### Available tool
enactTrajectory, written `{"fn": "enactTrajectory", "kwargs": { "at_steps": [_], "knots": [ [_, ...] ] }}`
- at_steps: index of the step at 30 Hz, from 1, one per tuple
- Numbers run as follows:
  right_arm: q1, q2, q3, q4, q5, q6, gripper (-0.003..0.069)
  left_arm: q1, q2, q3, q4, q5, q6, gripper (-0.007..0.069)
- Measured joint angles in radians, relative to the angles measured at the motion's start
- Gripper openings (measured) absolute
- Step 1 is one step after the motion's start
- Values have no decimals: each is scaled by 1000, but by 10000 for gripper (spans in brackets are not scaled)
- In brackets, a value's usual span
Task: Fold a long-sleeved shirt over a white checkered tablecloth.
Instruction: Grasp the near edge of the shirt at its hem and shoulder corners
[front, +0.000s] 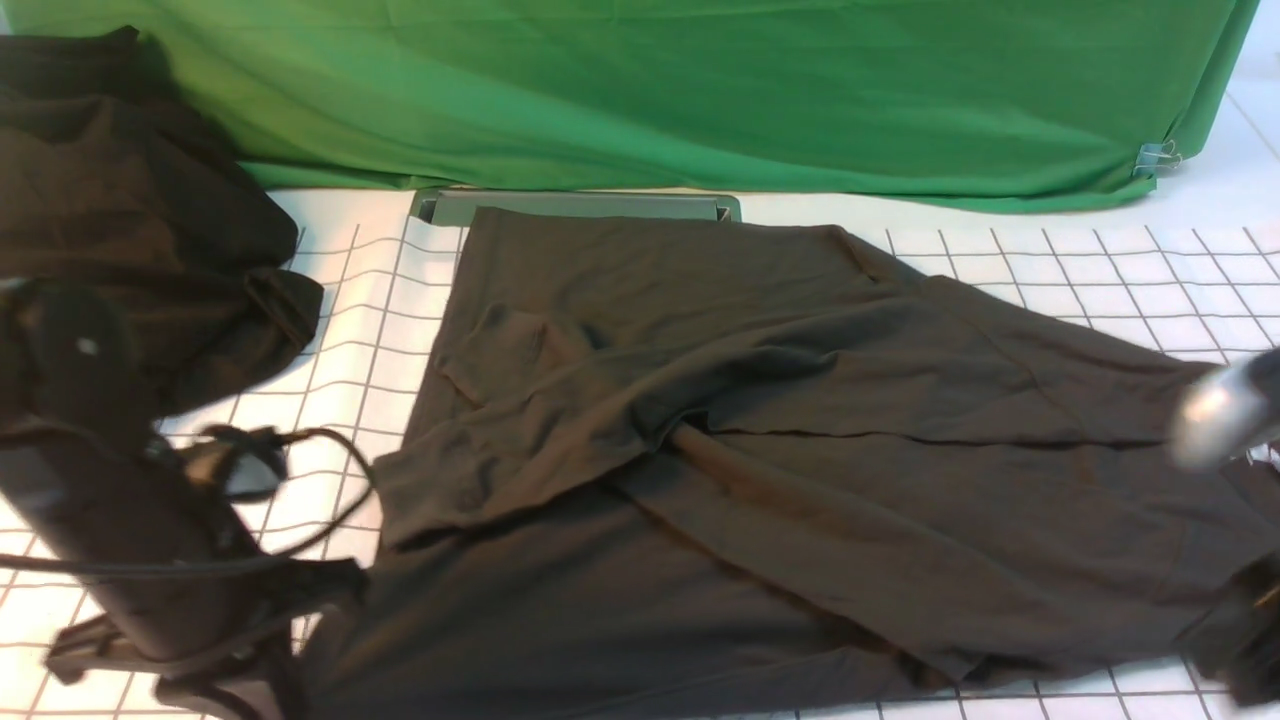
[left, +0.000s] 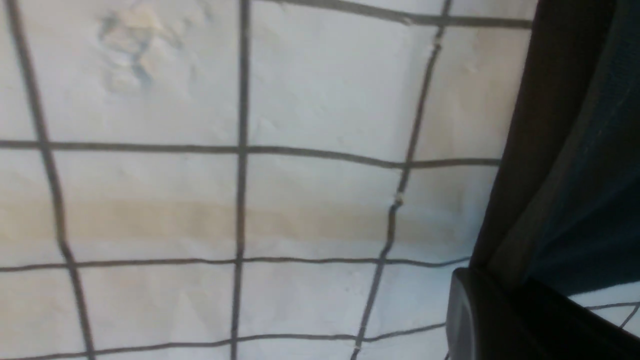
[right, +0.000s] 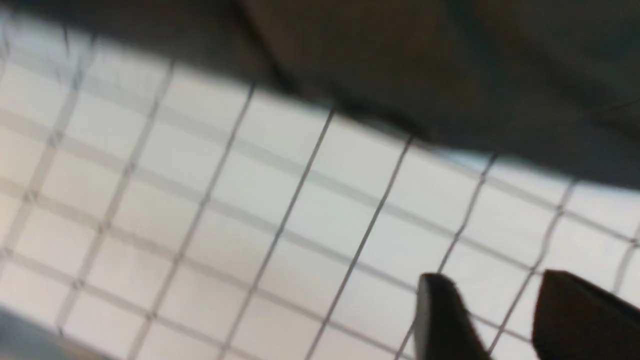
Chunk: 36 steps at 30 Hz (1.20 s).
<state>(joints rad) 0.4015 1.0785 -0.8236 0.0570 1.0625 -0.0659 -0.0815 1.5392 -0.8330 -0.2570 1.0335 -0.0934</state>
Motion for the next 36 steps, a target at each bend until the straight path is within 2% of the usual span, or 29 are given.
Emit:
{"fn": "enactTrajectory", "kwargs": {
  "at_steps": [2,3,4,6,8,11,13,16,18,25,28,33,36],
  "knots": [
    [69,65,15,-48,-4,20,360,44,0,0,0,9,34,13],
    [121,104,21,-92,-11,26,425,72,0,0,-2,14,57,13],
    [128,111,22,-98,-13,28,433,79,0,0,-4,15,60,13],
    [197,186,23,-154,-56,33,513,101,0,0,-9,16,81,13],
    [249,242,23,-184,-102,20,543,103,0,0,-14,16,86,13],
    [294,315,23,-196,-162,-20,544,103,0,0,-15,16,93,13],
    [322,388,23,-199,-221,-61,517,103,0,0,-16,15,93,13],
    [331,437,23,-206,-257,-78,486,103,0,0,-16,15,93,13],
    [334,483,23,-222,-286,-88,436,103,0,0,-16,15,93,13],
    [334,535,23,-280,-308,-87,407,103,0,0,-16,15,93,13],
    [334,538,20,-285,-304,-84,416,103,0,0,-16,13,93,13],
    [334,540,-34,-284,-239,-80,514,103,0,0,-16,12,99,13],
    [334,540,-70,-284,-217,-80,536,103,0,0,-16,12,99,13]
  ]
}}
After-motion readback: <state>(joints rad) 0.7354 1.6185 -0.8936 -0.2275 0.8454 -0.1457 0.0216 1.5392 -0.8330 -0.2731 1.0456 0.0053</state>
